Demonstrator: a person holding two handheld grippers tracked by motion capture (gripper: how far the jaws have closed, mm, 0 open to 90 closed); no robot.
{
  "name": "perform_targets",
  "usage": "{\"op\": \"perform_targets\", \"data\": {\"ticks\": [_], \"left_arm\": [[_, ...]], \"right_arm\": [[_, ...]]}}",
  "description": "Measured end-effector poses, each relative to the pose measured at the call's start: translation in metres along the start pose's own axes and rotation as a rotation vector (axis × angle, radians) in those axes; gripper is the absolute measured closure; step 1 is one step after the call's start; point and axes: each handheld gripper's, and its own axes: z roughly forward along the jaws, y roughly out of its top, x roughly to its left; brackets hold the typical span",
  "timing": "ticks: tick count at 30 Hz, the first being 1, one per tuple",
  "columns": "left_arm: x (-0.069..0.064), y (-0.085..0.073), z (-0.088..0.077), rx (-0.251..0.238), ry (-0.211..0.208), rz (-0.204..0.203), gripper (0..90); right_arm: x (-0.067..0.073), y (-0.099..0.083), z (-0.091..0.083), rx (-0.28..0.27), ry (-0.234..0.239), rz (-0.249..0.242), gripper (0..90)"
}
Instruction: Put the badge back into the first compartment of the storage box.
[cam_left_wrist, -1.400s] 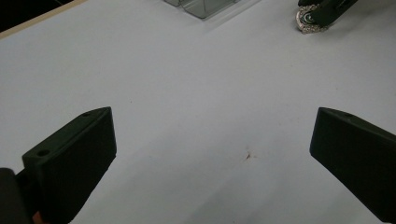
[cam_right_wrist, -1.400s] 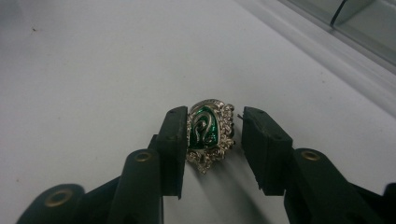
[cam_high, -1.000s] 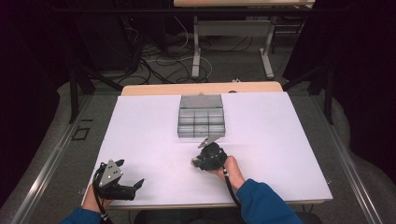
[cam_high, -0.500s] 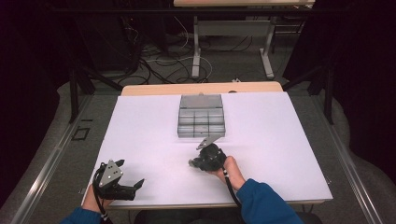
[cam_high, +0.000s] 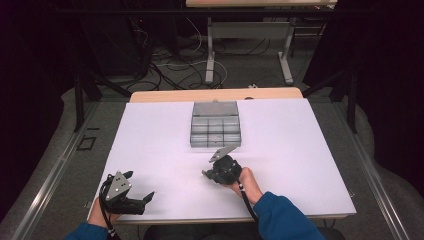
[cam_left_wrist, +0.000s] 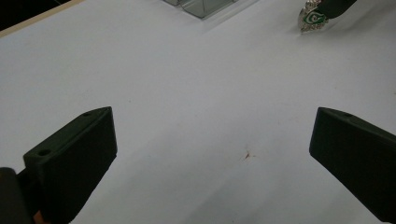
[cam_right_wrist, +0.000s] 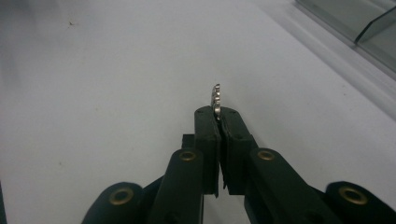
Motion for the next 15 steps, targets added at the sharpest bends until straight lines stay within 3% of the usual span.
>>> {"op": "perform_targets", "data": {"ticks": [10,11,15], "left_arm": [[-0.001,0.0,0.0,-0.009,0.004,-0.002,0.9],[-0.001,0.0,0.0,-0.01,0.005,-0.003,0.9],[-0.001,0.0,0.0,-0.01,0.004,-0.002,0.9]], "right_arm": [[-0.003,0.003,-0.015,-0.056,-0.032,0.016,86.9],[-0.005,0.003,-0.017,-0.073,-0.032,-0.003,86.9],[-0.006,0.003,-0.025,-0.102,-0.054,0.019,86.9]]}}
